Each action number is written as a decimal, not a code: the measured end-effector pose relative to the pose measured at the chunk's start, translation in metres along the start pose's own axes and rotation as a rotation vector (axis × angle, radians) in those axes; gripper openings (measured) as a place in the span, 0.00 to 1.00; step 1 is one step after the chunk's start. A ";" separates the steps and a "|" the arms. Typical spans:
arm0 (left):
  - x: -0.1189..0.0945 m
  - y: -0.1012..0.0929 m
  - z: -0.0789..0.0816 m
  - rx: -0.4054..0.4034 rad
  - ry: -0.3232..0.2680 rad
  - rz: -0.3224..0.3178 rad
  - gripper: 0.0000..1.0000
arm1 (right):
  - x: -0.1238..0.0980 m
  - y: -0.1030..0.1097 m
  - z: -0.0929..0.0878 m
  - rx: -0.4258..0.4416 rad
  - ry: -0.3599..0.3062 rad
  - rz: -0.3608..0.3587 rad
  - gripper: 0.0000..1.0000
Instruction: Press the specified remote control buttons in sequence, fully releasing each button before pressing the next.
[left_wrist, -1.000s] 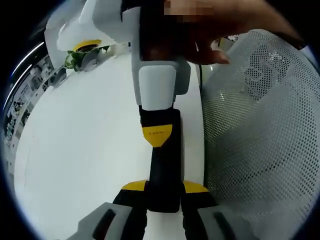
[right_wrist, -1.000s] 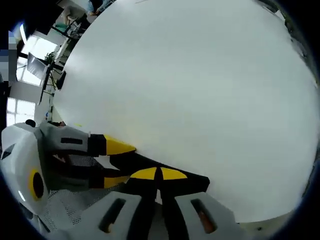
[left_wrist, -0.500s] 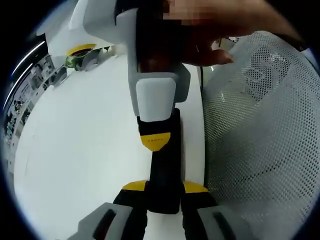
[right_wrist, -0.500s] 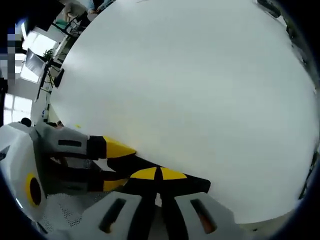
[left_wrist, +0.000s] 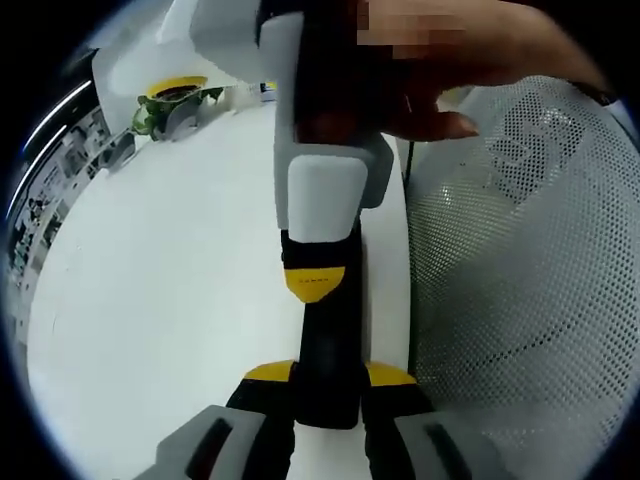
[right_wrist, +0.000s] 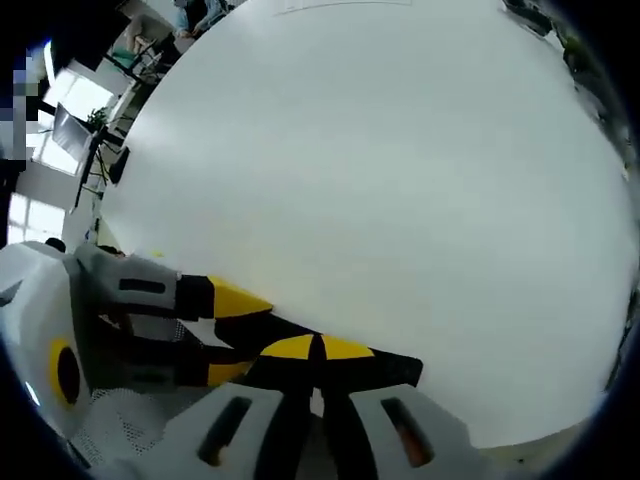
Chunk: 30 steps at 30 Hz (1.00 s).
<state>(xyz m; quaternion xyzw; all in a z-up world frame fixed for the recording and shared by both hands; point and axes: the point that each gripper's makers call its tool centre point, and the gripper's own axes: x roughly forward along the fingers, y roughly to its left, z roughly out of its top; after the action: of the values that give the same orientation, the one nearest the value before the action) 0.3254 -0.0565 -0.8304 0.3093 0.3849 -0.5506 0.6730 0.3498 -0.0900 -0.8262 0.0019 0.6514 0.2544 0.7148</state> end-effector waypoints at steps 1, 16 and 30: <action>0.000 0.000 0.000 -0.001 0.000 0.000 0.25 | 0.000 0.000 0.000 0.001 -0.001 0.003 0.00; 0.000 0.000 0.000 -0.002 0.003 0.004 0.25 | -0.006 0.002 -0.012 0.031 0.027 0.025 0.00; 0.000 0.000 0.001 -0.006 0.000 0.003 0.25 | -0.004 0.006 -0.018 -0.021 0.012 -0.017 0.00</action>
<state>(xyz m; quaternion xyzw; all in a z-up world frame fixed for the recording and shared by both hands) 0.3254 -0.0573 -0.8305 0.3078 0.3859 -0.5487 0.6748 0.3304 -0.0928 -0.8232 -0.0129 0.6531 0.2554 0.7128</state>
